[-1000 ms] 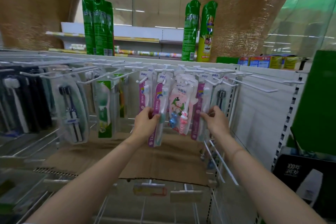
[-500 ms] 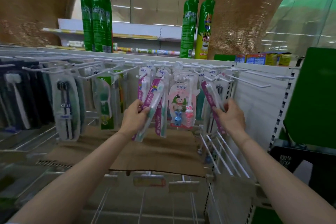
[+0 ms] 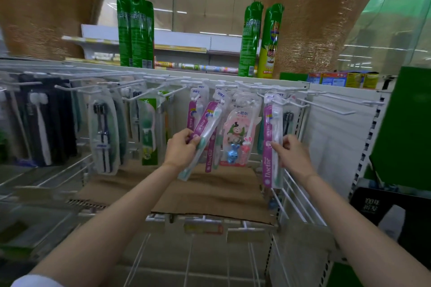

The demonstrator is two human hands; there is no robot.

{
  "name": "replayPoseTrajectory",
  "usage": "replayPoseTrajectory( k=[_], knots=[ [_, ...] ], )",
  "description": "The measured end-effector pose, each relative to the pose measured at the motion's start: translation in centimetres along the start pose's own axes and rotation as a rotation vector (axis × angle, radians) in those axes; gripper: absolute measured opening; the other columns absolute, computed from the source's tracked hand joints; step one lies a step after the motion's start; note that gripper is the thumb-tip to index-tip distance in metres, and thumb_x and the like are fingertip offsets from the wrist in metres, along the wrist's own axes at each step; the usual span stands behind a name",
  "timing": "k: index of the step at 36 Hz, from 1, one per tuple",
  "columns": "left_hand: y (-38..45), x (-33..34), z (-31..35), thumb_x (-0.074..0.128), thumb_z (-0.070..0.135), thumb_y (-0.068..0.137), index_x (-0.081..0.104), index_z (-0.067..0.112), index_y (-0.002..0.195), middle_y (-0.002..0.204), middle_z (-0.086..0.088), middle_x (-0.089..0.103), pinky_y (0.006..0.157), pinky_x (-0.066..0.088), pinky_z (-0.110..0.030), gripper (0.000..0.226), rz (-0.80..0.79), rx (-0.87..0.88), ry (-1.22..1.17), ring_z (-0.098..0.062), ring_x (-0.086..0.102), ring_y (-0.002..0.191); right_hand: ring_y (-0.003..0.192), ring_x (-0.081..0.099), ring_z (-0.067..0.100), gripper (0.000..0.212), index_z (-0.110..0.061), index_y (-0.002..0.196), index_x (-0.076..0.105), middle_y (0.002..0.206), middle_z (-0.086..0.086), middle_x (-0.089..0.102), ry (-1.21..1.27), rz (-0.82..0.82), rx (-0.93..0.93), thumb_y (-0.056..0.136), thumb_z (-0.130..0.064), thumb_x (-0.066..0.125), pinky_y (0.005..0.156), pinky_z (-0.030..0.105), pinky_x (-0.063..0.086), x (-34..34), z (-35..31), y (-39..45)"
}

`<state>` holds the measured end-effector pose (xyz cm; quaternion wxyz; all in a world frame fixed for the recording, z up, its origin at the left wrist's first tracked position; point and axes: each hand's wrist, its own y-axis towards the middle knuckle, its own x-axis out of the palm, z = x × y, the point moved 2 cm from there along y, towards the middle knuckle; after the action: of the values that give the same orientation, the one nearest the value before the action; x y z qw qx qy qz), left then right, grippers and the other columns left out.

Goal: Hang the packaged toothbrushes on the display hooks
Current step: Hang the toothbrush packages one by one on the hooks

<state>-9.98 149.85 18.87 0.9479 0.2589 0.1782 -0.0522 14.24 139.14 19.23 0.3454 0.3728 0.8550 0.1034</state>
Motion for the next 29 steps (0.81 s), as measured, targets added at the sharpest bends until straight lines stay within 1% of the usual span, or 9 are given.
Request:
replayPoseTrajectory(
  k=[3, 6, 9, 12, 15, 20, 23, 27, 29],
  knots=[
    [-0.1, 0.5, -0.1, 0.054, 0.021, 0.093, 0.060, 0.009, 0.083, 0.083, -0.007, 0.067, 0.064, 0.045, -0.024, 0.016, -0.030, 0.002, -0.001, -0.019, 0.059, 0.076, 0.063, 0.065, 0.025, 0.027, -0.007, 0.085, 0.046, 0.084, 0.017, 0.065, 0.013, -0.023, -0.005, 0.092, -0.030, 0.057, 0.052, 0.033, 0.052, 0.0, -0.3, -0.4],
    [-0.1, 1.3, 0.2, 0.056, 0.023, 0.091, 0.060, 0.014, 0.082, 0.086, -0.006, 0.067, 0.077, 0.053, -0.035, 0.014, -0.084, 0.014, 0.027, -0.023, 0.064, 0.084, 0.067, 0.067, 0.025, 0.025, -0.006, 0.088, 0.048, 0.086, 0.015, 0.067, 0.015, -0.036, 0.021, 0.092, -0.029, 0.057, 0.054, 0.035, 0.055, -0.1, -0.4, -0.5],
    [0.0, 2.5, 1.1, 0.056, 0.021, 0.092, 0.060, 0.008, 0.088, 0.094, -0.006, 0.063, 0.080, 0.050, -0.032, 0.014, -0.124, 0.033, 0.084, -0.022, 0.060, 0.088, 0.070, 0.066, 0.025, 0.022, -0.010, 0.084, 0.046, 0.088, 0.015, 0.067, 0.036, -0.041, 0.032, 0.092, -0.027, 0.058, 0.052, 0.033, 0.053, 0.0, -0.7, -0.4],
    [0.4, 3.8, 1.9, 0.054, 0.020, 0.093, 0.061, 0.004, 0.101, 0.119, -0.014, 0.052, 0.100, 0.040, -0.037, 0.019, -0.144, 0.036, 0.142, -0.029, 0.051, 0.109, 0.063, 0.060, 0.021, 0.022, -0.010, 0.084, 0.044, 0.091, 0.017, 0.065, 0.024, -0.047, 0.023, 0.093, -0.026, 0.056, 0.048, 0.026, 0.046, 0.3, -1.0, -0.6],
    [0.8, 4.5, 2.0, 0.054, 0.019, 0.093, 0.061, 0.007, 0.112, 0.137, -0.016, 0.034, 0.111, 0.027, -0.033, 0.024, -0.180, 0.007, 0.155, -0.032, 0.038, 0.127, 0.065, 0.060, 0.023, 0.024, -0.010, 0.082, 0.043, 0.093, 0.020, 0.065, 0.008, -0.036, 0.034, 0.093, -0.028, 0.056, 0.052, 0.031, 0.052, 0.6, -1.2, -0.7],
    [0.8, 5.4, 2.6, 0.047, 0.011, 0.094, 0.054, -0.001, 0.119, 0.143, -0.016, 0.030, 0.114, 0.024, -0.036, 0.028, -0.296, 0.062, 0.179, -0.034, 0.036, 0.131, 0.075, 0.066, 0.032, 0.028, -0.004, 0.090, 0.048, 0.091, 0.020, 0.065, -0.010, -0.014, 0.065, 0.093, -0.031, 0.056, 0.064, 0.042, 0.056, 0.8, -1.4, -0.8],
    [0.4, 6.2, 2.9, 0.047, 0.004, 0.091, 0.046, -0.004, 0.123, 0.143, -0.014, 0.027, 0.110, 0.028, -0.035, 0.033, -0.325, 0.106, 0.216, -0.034, 0.040, 0.127, 0.064, 0.060, 0.024, 0.027, -0.005, 0.089, 0.047, 0.083, 0.016, 0.062, -0.015, 0.004, 0.067, 0.093, -0.030, 0.056, 0.054, 0.033, 0.051, 1.2, -1.7, -0.9],
    [0.0, 6.9, 3.2, 0.049, 0.004, 0.092, 0.046, 0.000, 0.125, 0.143, -0.011, 0.033, 0.108, 0.033, -0.036, 0.033, -0.312, 0.150, 0.179, -0.029, 0.045, 0.123, 0.053, 0.055, 0.013, 0.024, -0.007, 0.088, 0.045, 0.071, 0.006, 0.058, -0.012, 0.025, 0.073, 0.095, -0.028, 0.053, 0.043, 0.019, 0.040, 1.8, -2.0, -1.0],
    [0.0, 6.8, 3.1, 0.047, 0.004, 0.093, 0.047, -0.001, 0.123, 0.140, -0.011, 0.036, 0.108, 0.033, -0.036, 0.031, -0.307, 0.155, 0.157, -0.028, 0.045, 0.123, 0.052, 0.056, 0.011, 0.023, -0.006, 0.092, 0.047, 0.072, 0.006, 0.060, 0.003, 0.022, 0.072, 0.095, -0.028, 0.052, 0.040, 0.016, 0.040, 2.0, -2.2, -1.1]
  ],
)
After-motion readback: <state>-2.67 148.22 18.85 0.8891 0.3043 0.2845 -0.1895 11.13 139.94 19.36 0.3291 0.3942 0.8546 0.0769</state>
